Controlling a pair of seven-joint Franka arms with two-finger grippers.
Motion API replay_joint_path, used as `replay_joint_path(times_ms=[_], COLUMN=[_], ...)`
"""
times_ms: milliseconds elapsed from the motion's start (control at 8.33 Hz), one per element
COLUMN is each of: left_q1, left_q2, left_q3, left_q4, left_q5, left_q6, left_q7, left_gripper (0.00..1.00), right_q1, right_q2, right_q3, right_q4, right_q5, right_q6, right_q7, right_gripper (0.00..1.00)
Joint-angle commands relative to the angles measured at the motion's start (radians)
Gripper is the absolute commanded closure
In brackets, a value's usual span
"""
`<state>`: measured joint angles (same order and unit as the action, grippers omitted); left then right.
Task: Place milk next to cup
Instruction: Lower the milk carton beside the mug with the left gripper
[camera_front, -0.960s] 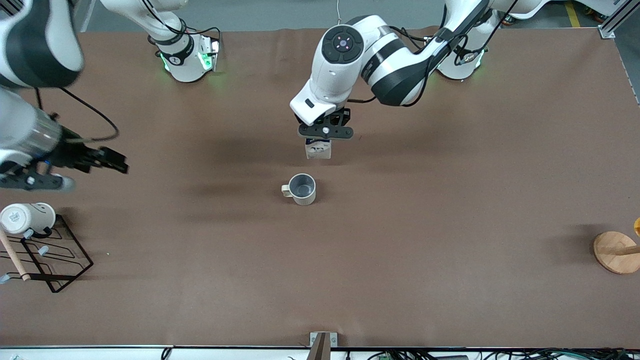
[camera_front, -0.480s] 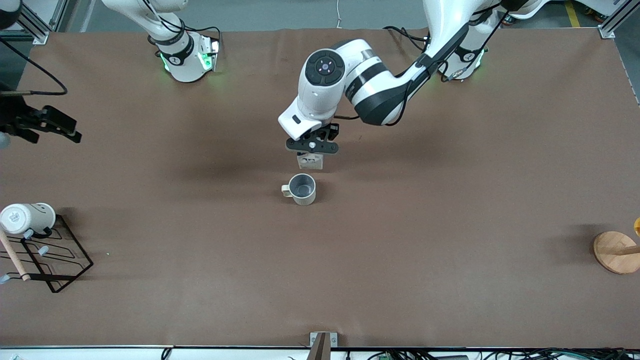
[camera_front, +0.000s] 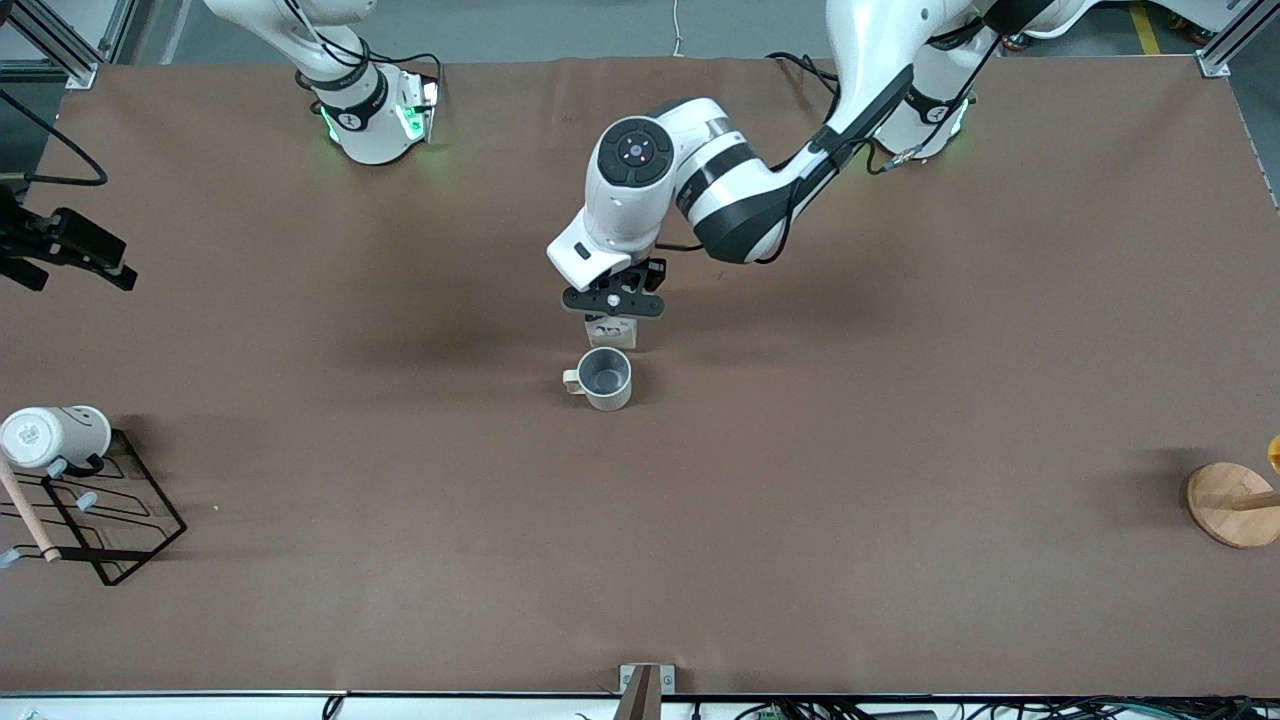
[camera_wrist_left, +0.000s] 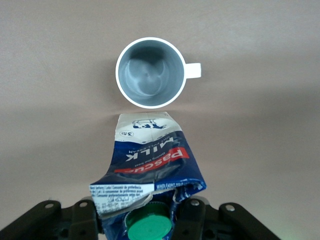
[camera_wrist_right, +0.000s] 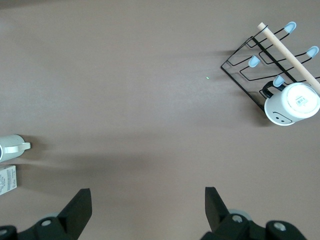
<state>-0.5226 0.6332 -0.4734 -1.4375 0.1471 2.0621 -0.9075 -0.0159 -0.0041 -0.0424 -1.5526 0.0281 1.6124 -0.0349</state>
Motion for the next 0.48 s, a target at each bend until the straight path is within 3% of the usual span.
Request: replay_joint_path(times_ms=[0, 360], left_q1=[-0.037, -0.046], left_q2=[0.029, 0.040], left_q3=[0.032, 0.032], left_q4=[0.032, 0.032], left_q5=[0.026, 0.028], left_q6=[0.018, 0.029], left_q7=[-0.037, -0.047], left_gripper=[0.59, 0.59], right_q1=[-0.015, -0.019], right_q2=[0.021, 0.022], right_q3=[0.018, 0.018], right_q4=[0.061, 0.060], right_q5=[-0.010, -0.007], right_q6=[-0.064, -0.126], right_q7=[-0.008, 0.089], right_gripper=[0.00, 0.00])
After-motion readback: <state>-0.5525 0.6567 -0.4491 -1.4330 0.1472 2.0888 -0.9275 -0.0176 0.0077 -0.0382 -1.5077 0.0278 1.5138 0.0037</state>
